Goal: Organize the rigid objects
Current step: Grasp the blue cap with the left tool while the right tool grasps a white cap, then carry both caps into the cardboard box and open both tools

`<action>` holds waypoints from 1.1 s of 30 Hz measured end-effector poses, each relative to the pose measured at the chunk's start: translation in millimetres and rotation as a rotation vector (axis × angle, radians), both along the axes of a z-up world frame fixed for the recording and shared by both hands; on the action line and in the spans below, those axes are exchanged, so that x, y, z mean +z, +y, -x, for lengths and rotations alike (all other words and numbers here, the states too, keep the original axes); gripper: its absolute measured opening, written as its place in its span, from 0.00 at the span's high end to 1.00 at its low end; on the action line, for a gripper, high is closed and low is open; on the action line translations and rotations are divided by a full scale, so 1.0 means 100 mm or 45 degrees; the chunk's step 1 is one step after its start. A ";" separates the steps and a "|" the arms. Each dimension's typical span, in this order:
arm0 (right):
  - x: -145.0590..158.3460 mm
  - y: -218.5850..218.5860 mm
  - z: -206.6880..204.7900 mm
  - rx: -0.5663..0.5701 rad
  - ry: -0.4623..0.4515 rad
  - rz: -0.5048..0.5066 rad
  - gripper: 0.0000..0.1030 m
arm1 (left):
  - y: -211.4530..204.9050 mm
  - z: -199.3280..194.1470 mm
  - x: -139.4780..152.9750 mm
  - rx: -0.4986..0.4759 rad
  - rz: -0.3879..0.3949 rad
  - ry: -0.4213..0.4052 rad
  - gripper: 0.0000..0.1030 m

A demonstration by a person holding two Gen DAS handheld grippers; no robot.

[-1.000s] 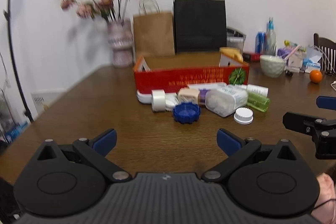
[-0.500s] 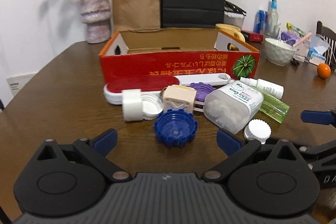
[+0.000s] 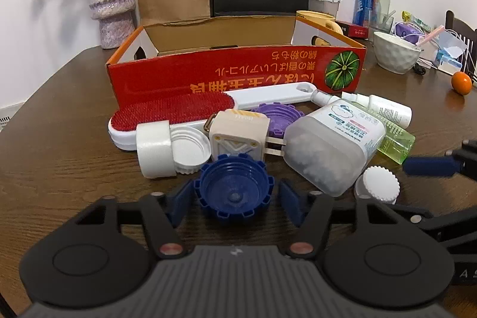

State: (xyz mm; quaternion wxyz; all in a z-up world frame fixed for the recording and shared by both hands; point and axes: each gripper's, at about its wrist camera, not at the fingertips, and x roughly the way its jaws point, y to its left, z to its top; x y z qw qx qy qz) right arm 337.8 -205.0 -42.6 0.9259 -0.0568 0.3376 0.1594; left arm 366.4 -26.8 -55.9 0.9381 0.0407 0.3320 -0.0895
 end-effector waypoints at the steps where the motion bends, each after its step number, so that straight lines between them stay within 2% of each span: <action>1: 0.00 0.01 0.01 0.004 0.001 -0.003 0.38 | 0.00 0.01 0.00 0.001 -0.001 -0.005 0.46; 5: -0.03 0.02 -0.03 0.002 0.021 -0.045 0.40 | -0.01 0.04 0.01 0.006 -0.006 -0.017 0.47; 8: -0.02 0.04 -0.03 -0.006 0.003 -0.017 0.61 | 0.02 0.18 0.06 0.006 0.001 -0.051 0.47; 13: 0.16 0.00 0.20 0.009 -0.059 -0.033 0.62 | 0.13 0.56 0.30 0.026 0.004 -0.151 0.47; 24: 1.33 -0.21 1.27 -0.025 -0.496 -0.070 0.62 | 0.51 1.57 1.32 0.128 0.042 -0.559 0.47; 33: 2.12 -0.24 2.04 0.012 -0.735 -0.120 0.62 | 0.70 2.36 2.03 0.127 0.125 -0.781 0.47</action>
